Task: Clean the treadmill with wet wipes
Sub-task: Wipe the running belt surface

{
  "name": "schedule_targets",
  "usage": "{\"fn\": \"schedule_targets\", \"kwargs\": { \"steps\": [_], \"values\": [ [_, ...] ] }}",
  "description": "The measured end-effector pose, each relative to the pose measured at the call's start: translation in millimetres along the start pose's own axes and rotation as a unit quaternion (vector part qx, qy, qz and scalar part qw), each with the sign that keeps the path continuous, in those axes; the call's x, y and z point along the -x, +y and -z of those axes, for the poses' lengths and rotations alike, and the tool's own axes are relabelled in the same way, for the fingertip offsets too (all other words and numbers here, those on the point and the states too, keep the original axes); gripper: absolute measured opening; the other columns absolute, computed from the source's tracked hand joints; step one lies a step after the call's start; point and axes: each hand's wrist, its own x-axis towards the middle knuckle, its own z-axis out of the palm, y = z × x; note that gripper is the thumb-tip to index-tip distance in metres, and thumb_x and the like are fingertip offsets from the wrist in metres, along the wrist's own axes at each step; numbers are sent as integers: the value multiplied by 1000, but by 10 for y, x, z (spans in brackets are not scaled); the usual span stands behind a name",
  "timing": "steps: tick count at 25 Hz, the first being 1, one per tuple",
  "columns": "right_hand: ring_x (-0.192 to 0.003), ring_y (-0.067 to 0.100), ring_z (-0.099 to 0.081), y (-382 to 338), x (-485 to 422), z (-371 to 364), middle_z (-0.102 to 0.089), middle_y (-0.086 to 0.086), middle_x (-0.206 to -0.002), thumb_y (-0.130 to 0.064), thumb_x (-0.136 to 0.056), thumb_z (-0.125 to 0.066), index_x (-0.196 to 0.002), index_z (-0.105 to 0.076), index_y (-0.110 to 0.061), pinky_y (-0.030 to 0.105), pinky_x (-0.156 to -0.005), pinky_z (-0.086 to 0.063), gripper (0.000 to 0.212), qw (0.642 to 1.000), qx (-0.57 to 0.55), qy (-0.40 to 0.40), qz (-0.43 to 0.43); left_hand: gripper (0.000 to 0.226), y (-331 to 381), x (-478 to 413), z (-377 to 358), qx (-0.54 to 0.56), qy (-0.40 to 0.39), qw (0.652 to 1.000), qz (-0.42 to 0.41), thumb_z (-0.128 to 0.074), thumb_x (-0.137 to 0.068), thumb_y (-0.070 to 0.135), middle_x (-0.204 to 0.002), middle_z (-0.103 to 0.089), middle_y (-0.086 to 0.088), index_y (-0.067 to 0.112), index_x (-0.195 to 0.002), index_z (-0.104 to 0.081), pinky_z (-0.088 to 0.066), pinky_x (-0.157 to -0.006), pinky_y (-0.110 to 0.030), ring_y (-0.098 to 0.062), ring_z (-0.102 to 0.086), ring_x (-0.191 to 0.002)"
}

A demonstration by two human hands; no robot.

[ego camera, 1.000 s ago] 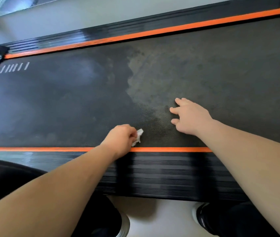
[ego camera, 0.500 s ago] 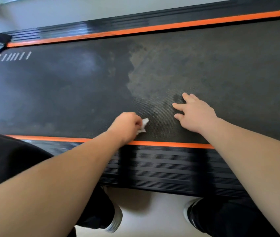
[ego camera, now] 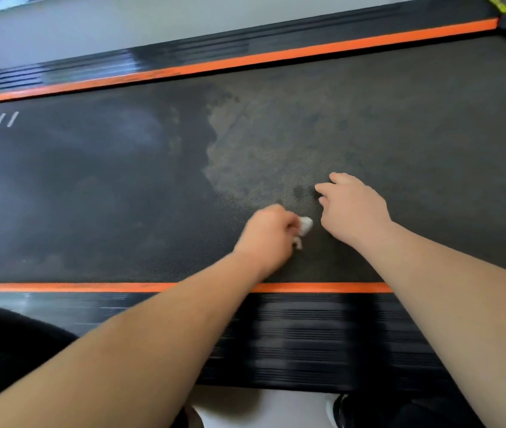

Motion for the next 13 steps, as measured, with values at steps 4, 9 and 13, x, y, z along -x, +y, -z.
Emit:
{"fn": "schedule_targets", "kwargs": {
  "steps": [4,9,13],
  "values": [
    [-119,26,-50,-22,-182,16,-54,4,-109,-20,-100,-51,-110,-68,-13,39,-85,-41,21,1000,-16,18,8,20,-551,-338,372,14,115,973,201,-59,-93,15,-90,-72,-1,20,-89,-77,-46,-78,-25,-23,-65,-89],
    [-133,27,-45,-103,-440,-33,-55,4,-115,-21,-100,-51,-107,-68,-13,39,-94,-43,19,1000,-16,7,12,20,-6,-103,2,8,11,1000,14,-57,-98,22,-88,-60,0,19,-91,-75,-42,-73,-30,-22,-57,-82],
    [-132,28,-45,-131,-528,-7,-57,5,-119,-24,-103,-49,-113,-69,-14,41,-96,-44,24,999,-19,22,20,20,-574,-398,335,-21,97,989,107,-55,-98,20,-91,-56,-3,18,-90,-74,-40,-74,-31,-28,-57,-88]
  ]
}}
